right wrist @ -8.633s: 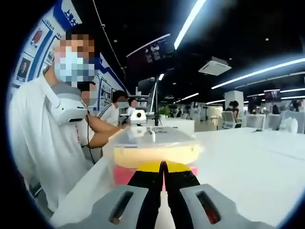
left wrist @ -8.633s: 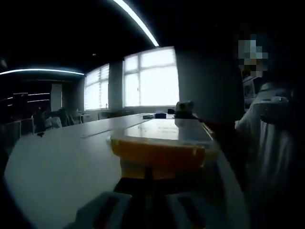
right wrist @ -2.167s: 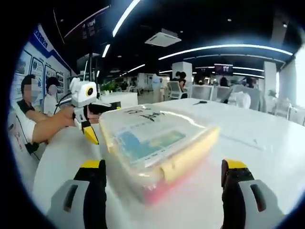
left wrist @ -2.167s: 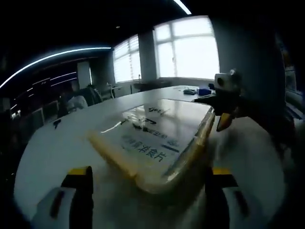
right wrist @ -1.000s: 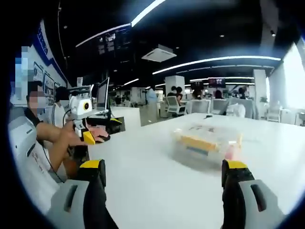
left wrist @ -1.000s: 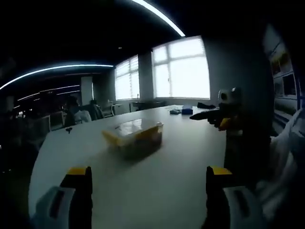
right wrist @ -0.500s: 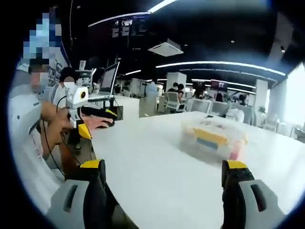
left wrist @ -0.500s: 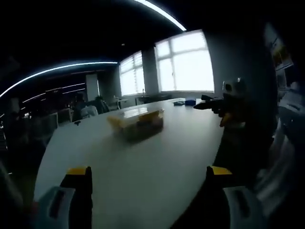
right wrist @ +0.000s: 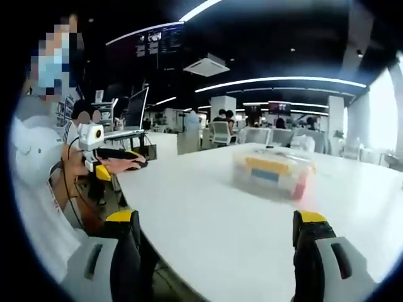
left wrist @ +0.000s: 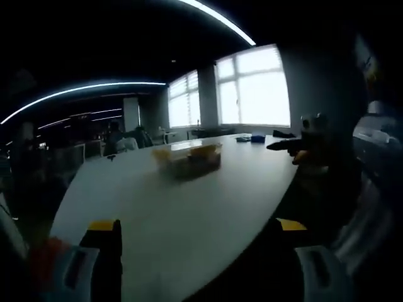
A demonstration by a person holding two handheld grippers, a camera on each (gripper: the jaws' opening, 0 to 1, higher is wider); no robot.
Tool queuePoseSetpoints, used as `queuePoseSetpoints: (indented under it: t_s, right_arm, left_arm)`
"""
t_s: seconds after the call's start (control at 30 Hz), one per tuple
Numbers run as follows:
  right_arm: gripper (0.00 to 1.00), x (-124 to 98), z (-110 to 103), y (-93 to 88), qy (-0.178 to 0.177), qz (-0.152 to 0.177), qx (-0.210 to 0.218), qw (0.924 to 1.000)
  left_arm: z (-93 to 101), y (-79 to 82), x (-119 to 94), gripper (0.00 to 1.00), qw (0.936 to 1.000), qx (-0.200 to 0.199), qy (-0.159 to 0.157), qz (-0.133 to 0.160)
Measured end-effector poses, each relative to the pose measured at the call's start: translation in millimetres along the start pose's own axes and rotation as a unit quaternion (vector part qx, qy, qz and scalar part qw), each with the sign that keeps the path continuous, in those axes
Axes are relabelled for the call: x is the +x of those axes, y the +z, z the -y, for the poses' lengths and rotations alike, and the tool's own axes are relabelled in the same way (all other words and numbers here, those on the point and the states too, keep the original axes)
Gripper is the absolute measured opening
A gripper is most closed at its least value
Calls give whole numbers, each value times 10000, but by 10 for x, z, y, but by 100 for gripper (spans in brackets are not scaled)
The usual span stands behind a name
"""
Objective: Arrange the small medicine boxes into an aligned row inside the storage area until every box is upright, visible, and separated from the surrounding clutter.
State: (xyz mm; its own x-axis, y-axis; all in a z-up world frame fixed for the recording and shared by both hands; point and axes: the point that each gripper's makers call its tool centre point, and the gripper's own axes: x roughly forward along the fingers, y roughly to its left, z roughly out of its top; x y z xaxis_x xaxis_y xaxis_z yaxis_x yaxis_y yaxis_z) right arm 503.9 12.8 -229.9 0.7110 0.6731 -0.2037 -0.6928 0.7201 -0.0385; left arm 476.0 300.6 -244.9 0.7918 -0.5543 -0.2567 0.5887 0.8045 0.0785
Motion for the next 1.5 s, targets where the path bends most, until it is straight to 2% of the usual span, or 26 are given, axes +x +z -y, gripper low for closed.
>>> queuePoseSetpoints:
  t_s: [0.3, 0.5, 0.63, 0.8, 0.97, 1.1, 1.13, 1.23, 1.5]
  right_arm:
    - [100, -118, -61, 45, 14, 22, -35, 10000]
    - [100, -237, -88, 20, 2, 13, -12, 10000]
    - [100, -296, -25, -10, -101, -1, 5, 9999]
    - [99, -270, 31, -42, -141, -16, 60, 9999]
    - [99, -233, -5, -65, 41, -44, 65, 10000]
    - [99, -230, -3, -66, 55, -44, 80, 9999]
    - [99, -227, 17, -107, 100, -121, 199, 9997]
    - [99, -230, 20, -133, 78, -205, 160, 9996]
    - [99, -228, 43, -78, 63, -152, 142, 9998]
  left_arm:
    - [-9, -22, -98, 99, 9998, 139, 121, -60]
    - [11, -178, -236, 99, 9996, 112, 171, -187]
    - [7, -216, -282, 99, 9996, 54, 178, -207]
    - [-26, -179, -344, 99, 9995, 79, 264, -180]
    - [-49, -208, -445, 99, 9990, 47, 379, -233]
    - [-57, -212, -459, 99, 9989, 66, 406, -238]
    - [-121, -227, -527, 99, 9981, 39, 565, -240]
    - [-153, -238, -553, 99, 9977, -17, 631, -229]
    - [-150, -236, -565, 99, 9976, 26, 638, -267]
